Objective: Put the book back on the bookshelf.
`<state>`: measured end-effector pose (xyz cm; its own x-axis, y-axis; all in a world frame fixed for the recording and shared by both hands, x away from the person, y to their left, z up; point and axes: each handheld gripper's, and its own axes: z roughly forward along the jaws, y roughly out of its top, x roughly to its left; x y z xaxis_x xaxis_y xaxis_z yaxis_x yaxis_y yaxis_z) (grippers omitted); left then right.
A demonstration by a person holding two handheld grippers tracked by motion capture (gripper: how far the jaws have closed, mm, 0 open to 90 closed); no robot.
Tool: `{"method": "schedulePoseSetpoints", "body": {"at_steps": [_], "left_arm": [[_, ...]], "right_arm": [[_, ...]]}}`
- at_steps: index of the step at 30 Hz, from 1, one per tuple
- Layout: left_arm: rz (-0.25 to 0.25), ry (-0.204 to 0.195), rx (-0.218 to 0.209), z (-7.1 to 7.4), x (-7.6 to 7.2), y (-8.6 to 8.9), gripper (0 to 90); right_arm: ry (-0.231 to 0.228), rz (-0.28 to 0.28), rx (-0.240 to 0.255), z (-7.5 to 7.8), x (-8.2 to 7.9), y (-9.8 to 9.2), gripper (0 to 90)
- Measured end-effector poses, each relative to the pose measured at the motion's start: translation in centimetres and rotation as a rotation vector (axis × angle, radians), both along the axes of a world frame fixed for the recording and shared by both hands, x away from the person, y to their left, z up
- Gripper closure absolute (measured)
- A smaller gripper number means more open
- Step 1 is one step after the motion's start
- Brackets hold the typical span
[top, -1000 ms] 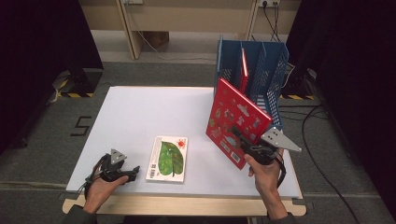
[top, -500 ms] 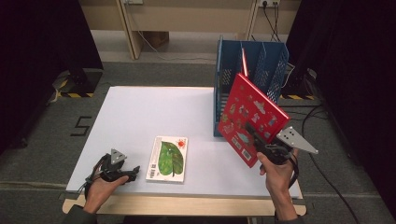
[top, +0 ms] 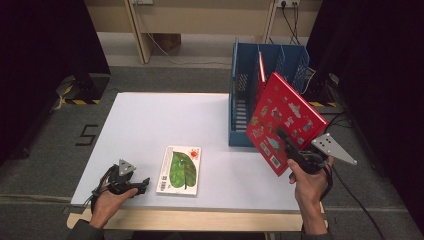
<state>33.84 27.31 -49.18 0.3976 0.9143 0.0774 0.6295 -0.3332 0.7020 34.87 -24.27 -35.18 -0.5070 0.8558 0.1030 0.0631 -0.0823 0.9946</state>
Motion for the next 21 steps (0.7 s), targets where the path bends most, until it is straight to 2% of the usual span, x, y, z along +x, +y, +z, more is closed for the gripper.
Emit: {"method": "schedulePoseSetpoints", "body": {"at_steps": [12,21], "left_arm": [[-0.003,0.001,0.001,0.0,0.0,-0.1,19.8],[-0.003,-0.001,0.004,0.0,0.0,-0.2,19.8]], "right_arm": [[-0.008,-0.057,0.011,0.3,0.6,-1.5,79.7],[0.002,-0.072,0.016,0.4,1.4,-1.7,79.7]]}}
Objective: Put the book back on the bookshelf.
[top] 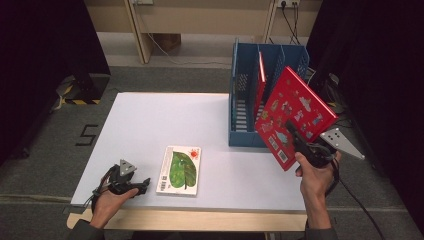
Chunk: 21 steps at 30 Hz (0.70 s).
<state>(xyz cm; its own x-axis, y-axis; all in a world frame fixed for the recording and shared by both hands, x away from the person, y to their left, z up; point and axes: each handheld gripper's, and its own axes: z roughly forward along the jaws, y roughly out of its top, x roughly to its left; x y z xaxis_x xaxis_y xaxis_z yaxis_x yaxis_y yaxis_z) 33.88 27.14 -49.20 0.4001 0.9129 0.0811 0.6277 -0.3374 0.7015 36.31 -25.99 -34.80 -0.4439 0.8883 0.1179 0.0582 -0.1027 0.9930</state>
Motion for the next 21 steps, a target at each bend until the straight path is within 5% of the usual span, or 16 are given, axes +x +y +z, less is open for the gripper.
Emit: {"method": "schedulePoseSetpoints", "body": {"at_steps": [9,21], "left_arm": [[-0.006,0.002,-0.002,0.0,-0.1,0.0,19.8],[-0.002,-0.001,0.002,0.0,0.0,-0.1,19.8]], "right_arm": [[-0.010,-0.020,0.007,0.6,1.3,0.5,79.7],[-0.018,-0.084,-0.046,0.9,2.9,0.2,79.7]]}}
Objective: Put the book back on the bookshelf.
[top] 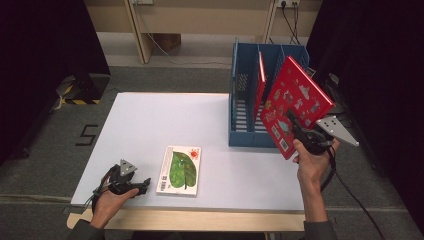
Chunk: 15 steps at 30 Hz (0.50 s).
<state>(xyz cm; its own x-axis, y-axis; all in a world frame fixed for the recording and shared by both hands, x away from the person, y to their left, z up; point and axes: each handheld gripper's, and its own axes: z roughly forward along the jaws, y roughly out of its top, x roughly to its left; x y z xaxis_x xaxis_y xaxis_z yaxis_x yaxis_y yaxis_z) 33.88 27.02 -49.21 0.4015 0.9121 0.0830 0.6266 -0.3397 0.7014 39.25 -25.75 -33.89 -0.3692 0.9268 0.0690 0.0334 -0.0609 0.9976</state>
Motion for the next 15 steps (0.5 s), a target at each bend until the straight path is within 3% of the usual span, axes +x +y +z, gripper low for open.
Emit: {"method": "schedulePoseSetpoints", "body": {"at_steps": [15], "left_arm": [[-0.001,0.005,-0.007,0.0,0.0,0.0,19.5]], "right_arm": [[0.021,-0.042,0.017,0.1,3.8,-0.3,79.7]]}}
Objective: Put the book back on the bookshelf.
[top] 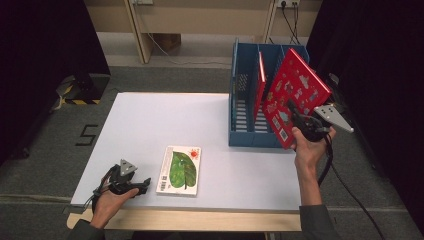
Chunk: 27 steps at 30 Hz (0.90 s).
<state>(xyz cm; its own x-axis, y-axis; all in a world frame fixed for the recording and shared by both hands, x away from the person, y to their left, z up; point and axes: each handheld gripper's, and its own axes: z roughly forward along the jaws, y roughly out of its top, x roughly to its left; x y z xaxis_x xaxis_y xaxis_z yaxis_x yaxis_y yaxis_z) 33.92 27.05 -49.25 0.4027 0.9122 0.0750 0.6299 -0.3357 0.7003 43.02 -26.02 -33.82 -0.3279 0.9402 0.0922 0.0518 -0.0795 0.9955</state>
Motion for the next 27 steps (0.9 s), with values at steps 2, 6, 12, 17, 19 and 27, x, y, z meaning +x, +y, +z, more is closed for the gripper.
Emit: {"method": "schedulePoseSetpoints", "body": {"at_steps": [2,6,12,17,19,27], "left_arm": [[-0.002,0.002,-0.001,0.0,0.0,0.0,19.6],[-0.001,0.001,-0.001,0.0,0.0,0.0,19.6],[0.001,-0.002,-0.006,-0.1,0.0,0.0,19.5],[-0.001,-0.003,-0.004,-0.1,0.0,0.0,19.7],[-0.001,-0.003,-0.004,-0.1,0.0,0.0,19.6],[0.000,-0.003,-0.005,-0.1,0.0,0.0,19.7]], "right_arm": [[0.008,-0.009,-0.003,0.1,0.6,0.1,79.7],[0.028,-0.025,0.000,0.1,2.0,0.3,79.7],[0.057,-0.034,0.006,0.0,4.1,1.0,79.7],[0.068,-0.048,0.009,0.2,5.5,1.6,79.7],[0.072,-0.052,0.010,0.1,5.8,1.7,79.7],[0.109,-0.105,-0.016,0.1,9.0,2.7,79.7]]}}
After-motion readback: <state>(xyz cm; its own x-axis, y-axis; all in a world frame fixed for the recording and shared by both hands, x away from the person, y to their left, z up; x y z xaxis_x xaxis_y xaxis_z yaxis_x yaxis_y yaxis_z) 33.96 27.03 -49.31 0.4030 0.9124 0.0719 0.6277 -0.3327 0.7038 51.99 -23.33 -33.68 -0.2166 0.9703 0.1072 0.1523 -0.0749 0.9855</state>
